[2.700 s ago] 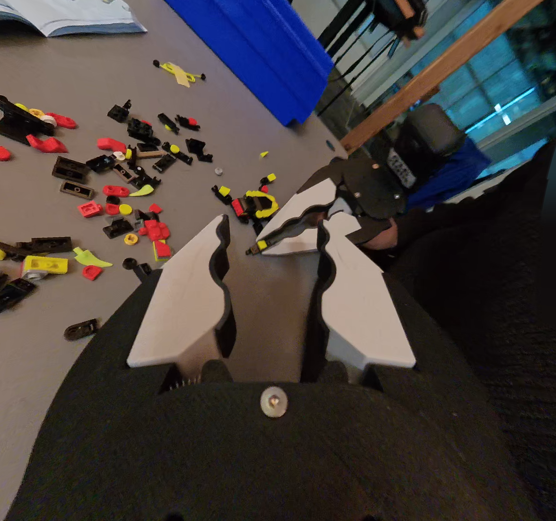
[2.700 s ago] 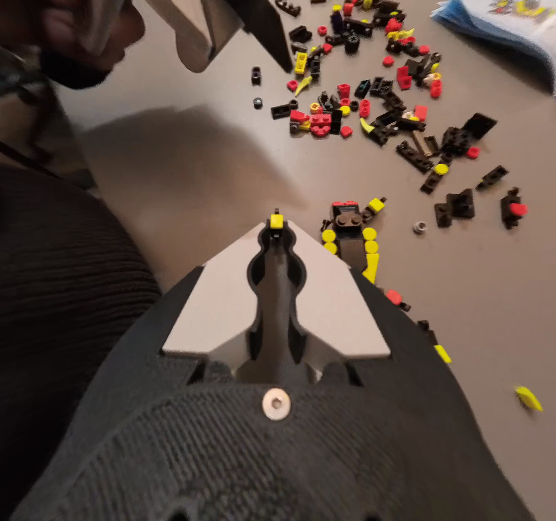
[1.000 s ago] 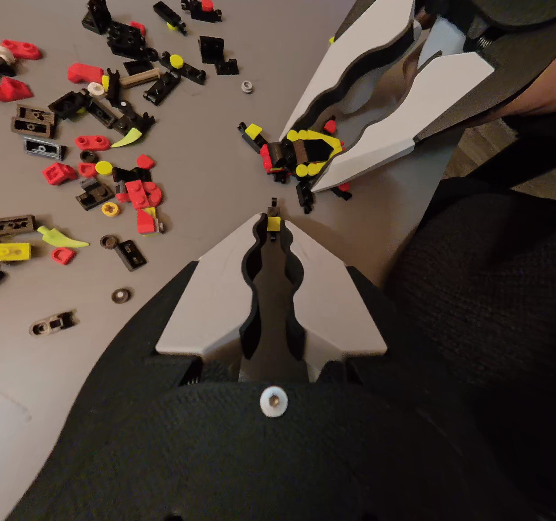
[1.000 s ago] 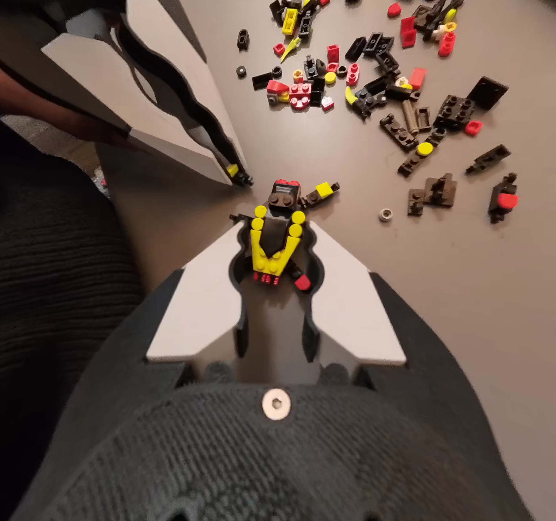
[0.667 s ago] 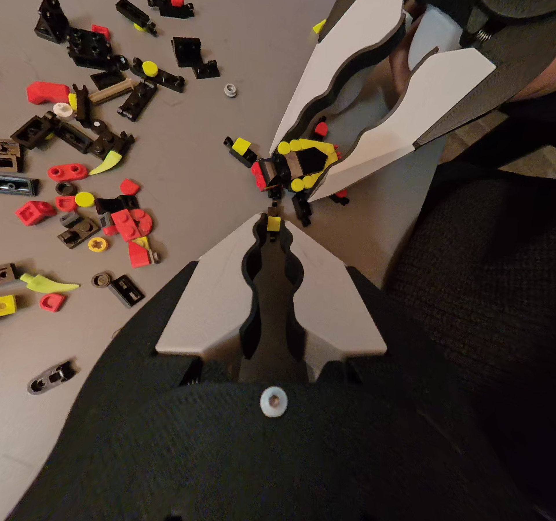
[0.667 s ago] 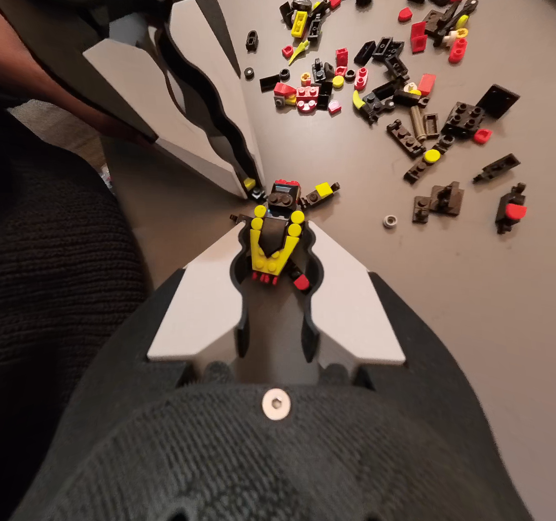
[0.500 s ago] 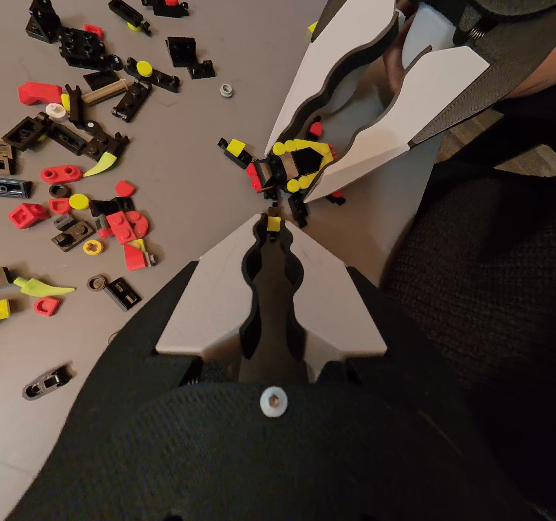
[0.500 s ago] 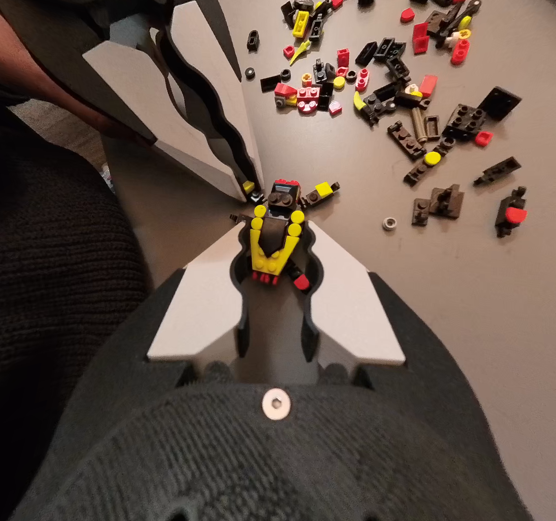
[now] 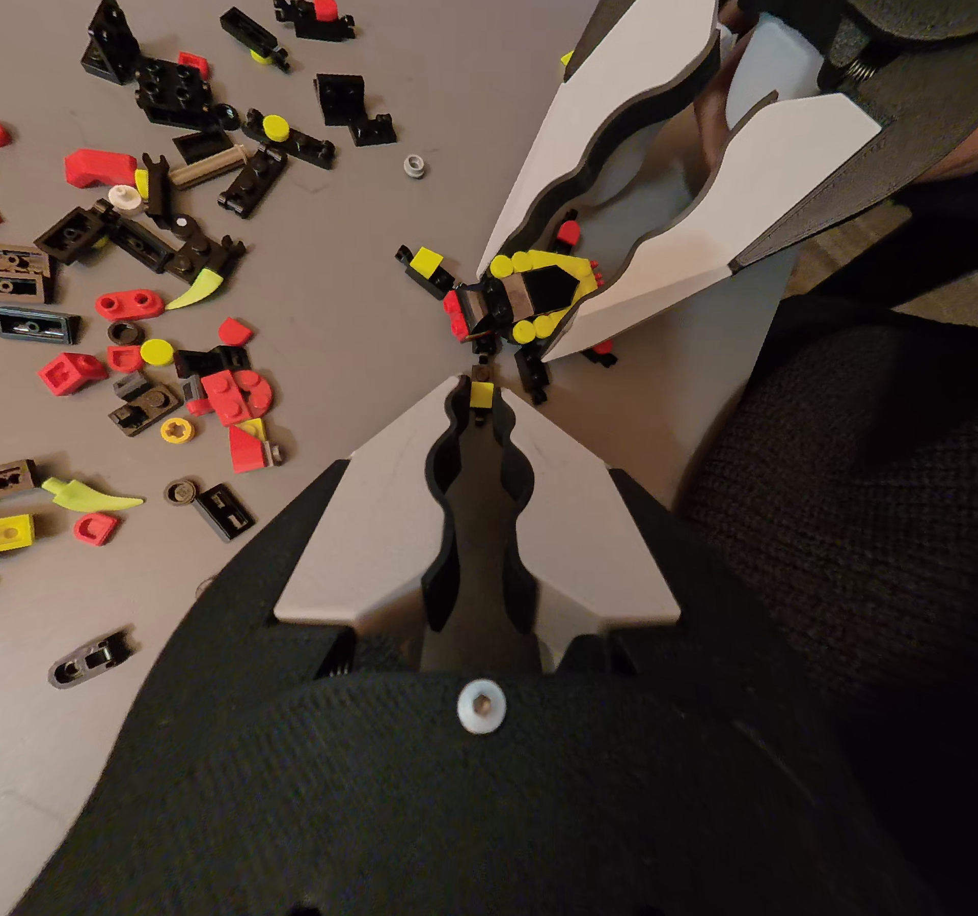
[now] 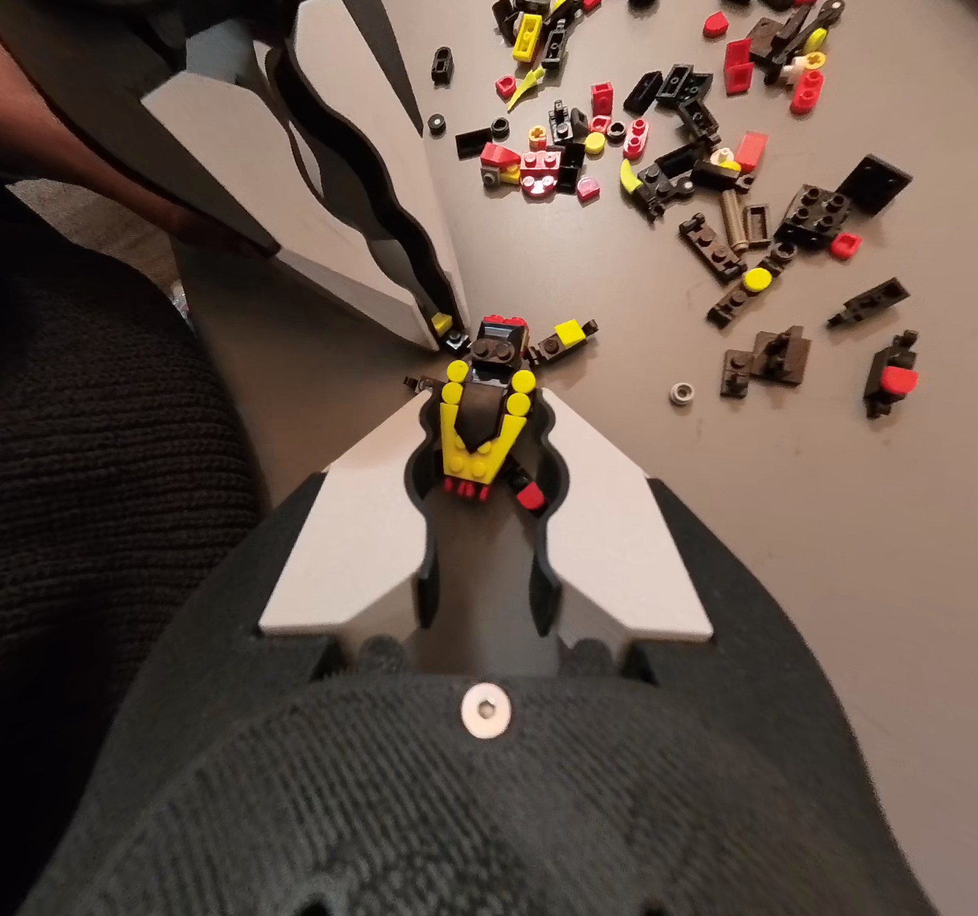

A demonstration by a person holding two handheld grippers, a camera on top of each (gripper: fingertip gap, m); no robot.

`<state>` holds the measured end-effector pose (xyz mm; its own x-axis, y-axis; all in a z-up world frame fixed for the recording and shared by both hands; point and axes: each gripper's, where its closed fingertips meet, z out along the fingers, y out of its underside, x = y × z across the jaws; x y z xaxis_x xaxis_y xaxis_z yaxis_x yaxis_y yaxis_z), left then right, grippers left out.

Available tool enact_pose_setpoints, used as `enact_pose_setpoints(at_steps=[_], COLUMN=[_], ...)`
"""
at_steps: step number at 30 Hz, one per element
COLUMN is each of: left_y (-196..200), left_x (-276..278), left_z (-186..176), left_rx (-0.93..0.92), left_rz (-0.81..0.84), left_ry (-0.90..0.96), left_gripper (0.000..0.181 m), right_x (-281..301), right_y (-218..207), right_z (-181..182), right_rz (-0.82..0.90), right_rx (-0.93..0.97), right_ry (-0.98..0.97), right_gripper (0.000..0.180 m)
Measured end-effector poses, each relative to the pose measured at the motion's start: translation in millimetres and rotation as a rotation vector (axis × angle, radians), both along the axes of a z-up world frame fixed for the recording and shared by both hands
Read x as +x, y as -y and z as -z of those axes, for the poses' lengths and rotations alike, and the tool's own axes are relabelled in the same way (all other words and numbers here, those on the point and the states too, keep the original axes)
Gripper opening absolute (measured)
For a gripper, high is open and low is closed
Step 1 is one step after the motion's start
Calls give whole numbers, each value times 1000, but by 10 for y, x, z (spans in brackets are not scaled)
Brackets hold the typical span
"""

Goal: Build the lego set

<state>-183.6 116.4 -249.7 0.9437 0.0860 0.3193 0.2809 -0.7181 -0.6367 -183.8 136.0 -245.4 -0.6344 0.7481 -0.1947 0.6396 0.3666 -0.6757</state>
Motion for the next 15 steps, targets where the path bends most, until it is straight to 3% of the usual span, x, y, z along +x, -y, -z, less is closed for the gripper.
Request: enact_pose_setpoints(at_steps=[1, 15], left_y=[-2, -18], left_x=[-1, 1], left_z=[0, 3], left_rx=[-2, -8], left_rz=[1, 5], left_ry=[-6, -63], left_gripper=[5, 4], right_x=[1, 14], right_y=[-2, -8], right_z=[0, 4], right_rz=[0, 23], right_rx=[2, -24], right_ry=[0, 28], right_gripper=[34, 33])
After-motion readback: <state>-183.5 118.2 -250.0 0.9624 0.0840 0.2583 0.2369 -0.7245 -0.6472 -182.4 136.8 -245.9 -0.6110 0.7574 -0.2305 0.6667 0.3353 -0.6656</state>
